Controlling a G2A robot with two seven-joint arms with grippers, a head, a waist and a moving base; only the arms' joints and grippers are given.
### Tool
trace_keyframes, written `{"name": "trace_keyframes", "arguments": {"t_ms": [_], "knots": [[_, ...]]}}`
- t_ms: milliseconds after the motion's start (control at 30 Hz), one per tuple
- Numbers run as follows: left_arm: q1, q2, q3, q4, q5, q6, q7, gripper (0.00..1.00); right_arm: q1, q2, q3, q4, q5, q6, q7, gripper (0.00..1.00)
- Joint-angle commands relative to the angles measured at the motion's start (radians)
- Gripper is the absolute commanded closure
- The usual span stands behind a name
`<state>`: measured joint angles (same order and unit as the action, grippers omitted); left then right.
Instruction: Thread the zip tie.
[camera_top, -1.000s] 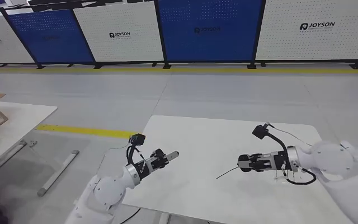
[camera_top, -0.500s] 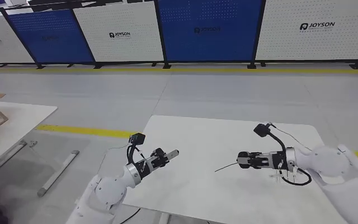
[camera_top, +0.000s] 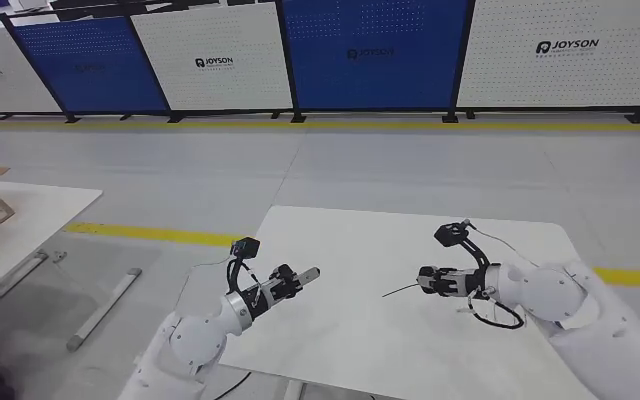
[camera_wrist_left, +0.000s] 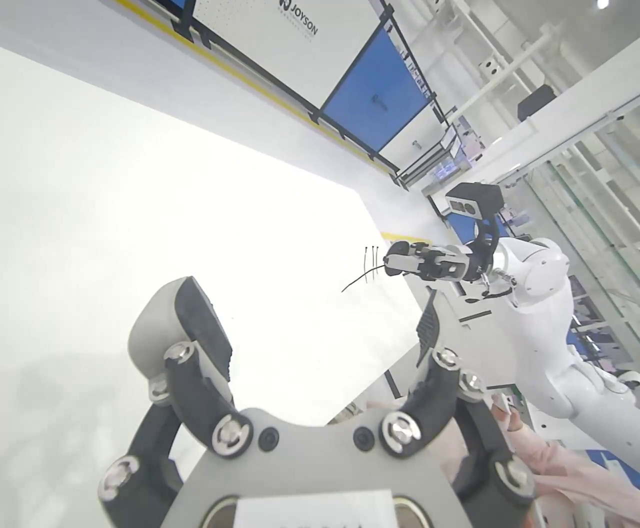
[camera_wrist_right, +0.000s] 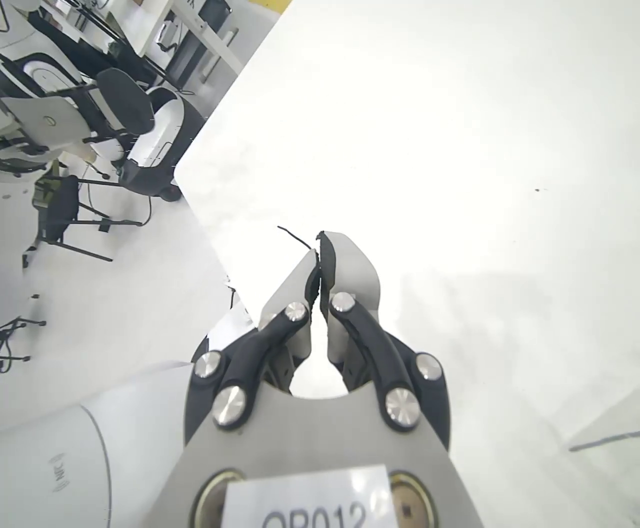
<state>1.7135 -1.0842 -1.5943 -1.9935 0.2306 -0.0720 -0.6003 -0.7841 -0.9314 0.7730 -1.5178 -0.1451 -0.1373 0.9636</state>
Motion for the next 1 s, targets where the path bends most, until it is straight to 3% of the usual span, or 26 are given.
{"name": "trace_keyframes", "arguments": {"t_ms": [0,100,267,367,433,867,967], "knots": [[0.000,0.000,0.000,0.000,0.000,0.000,0.000,0.00,0.000,0.000,0.000,0.000,-0.001,0.000,0.000,1.00],[0.000,0.000,0.000,0.000,0.000,0.000,0.000,0.00,-0.004,0.000,-0.001,-0.014,-0.029,-0.012,-0.023,1.00],[0.000,0.000,0.000,0.000,0.000,0.000,0.000,0.00,-0.061,0.012,0.047,-0.049,-0.169,-0.203,-0.237,1.00],[0.000,0.000,0.000,0.000,0.000,0.000,0.000,0.00,-0.081,0.020,0.045,-0.099,-0.371,-0.203,-0.359,1.00],[0.000,0.000,0.000,0.000,0.000,0.000,0.000,0.00,-0.087,0.021,0.024,-0.117,-0.433,-0.203,-0.423,1.00],[0.000,0.000,0.000,0.000,0.000,0.000,0.000,0.00,-0.087,0.020,0.019,-0.118,-0.431,-0.203,-0.431,1.00],[0.000,0.000,0.000,0.000,0.000,0.000,0.000,0.00,-0.099,0.020,0.018,-0.135,-0.465,-0.203,-0.474,1.00]]}}
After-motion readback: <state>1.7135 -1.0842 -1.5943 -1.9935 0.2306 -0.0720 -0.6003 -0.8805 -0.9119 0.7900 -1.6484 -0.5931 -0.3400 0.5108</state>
